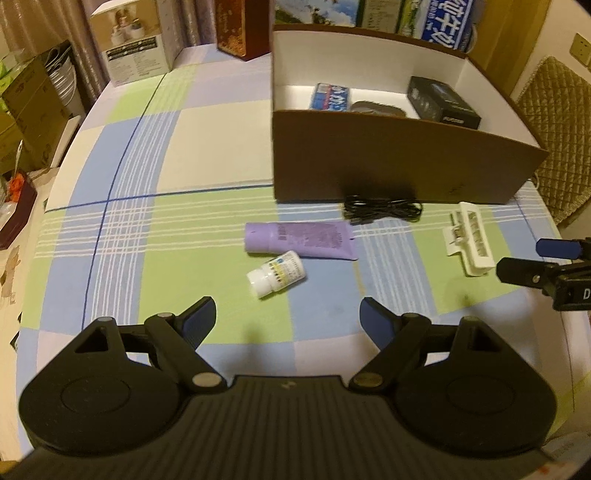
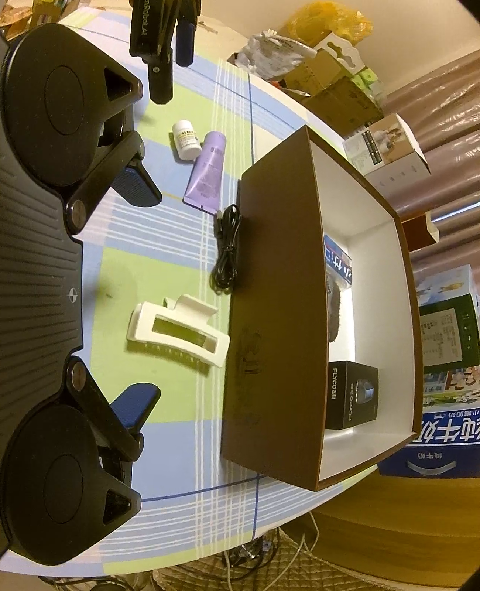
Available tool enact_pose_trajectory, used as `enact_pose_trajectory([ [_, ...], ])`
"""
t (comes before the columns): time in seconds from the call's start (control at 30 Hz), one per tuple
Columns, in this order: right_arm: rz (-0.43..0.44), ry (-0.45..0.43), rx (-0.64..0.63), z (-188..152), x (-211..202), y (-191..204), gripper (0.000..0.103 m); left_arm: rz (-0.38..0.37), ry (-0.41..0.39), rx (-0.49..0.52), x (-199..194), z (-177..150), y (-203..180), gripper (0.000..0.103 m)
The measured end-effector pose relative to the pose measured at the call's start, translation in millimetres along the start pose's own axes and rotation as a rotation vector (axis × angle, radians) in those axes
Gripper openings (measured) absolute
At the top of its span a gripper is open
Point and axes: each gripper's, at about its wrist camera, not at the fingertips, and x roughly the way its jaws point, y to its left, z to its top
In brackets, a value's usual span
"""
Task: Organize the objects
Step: 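Grasp the white hair clip with the right tool while the left tool grasps the white pill bottle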
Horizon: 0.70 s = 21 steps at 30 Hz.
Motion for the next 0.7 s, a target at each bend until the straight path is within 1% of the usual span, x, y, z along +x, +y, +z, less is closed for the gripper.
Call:
enact_pose_trajectory([
  [0.13,-0.009,0.003,0.002,1,7,0,0.091,0.011,0.006,-0.021,5,0,7,0.082],
  [0.37,-0.029,-0.003,0.018,2,24,-4,0.072,0.024,0.009,-0.047,12,0,14,0.082],
  [0.47,-0.043,0.001,0.019,4,33,-5,0.067,0.025,0.013,-0.052,15,-1,15,0.082],
  [0.7,-0.07,0.006,0.04,9,49,-9,0.066,0.031,0.02,-0.055,22,0,16,0.082],
])
